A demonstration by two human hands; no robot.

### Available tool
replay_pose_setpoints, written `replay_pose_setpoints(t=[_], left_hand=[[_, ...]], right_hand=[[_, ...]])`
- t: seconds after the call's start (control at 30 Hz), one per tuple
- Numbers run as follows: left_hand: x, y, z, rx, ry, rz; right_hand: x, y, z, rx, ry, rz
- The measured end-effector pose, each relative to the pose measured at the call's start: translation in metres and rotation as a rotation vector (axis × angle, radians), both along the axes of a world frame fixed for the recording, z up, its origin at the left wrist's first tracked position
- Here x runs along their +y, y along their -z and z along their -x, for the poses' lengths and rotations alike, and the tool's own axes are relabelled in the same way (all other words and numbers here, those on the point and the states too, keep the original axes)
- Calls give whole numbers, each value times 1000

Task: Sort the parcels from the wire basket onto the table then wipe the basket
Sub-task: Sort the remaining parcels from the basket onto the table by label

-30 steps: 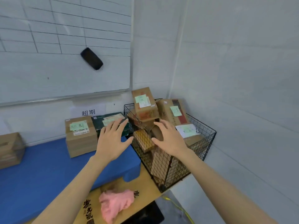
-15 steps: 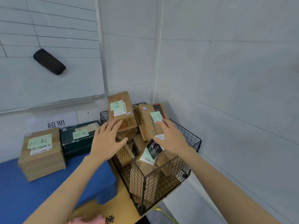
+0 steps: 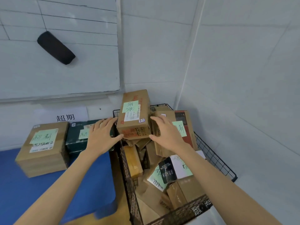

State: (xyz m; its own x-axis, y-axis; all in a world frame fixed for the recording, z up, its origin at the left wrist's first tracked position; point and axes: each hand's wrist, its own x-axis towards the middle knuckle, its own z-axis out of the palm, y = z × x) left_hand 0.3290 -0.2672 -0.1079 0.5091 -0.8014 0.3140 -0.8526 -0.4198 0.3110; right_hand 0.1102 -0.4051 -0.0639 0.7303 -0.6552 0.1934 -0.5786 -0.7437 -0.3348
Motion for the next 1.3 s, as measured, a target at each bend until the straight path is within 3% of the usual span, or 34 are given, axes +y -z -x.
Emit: replay_pose_setpoints(t=[0.37,0.57,0.83,0.97,1.3], left_hand=[[-36,14,-20,159,16,-64],[-47,19,-26,255,55,-69],[-55,15,-13,399,74,84],[-53,10,-11,483,101,206],[-33,-33,20,446,116,401]], right_hand=[[-41,25,-46,19,-85,-40],[-49,26,-54,37,-133,86],[-54,27,-61,32,-189,-162],[-57,18,-56,-43,-201,-194],[-48,-28,-26,-202,-313,-207]])
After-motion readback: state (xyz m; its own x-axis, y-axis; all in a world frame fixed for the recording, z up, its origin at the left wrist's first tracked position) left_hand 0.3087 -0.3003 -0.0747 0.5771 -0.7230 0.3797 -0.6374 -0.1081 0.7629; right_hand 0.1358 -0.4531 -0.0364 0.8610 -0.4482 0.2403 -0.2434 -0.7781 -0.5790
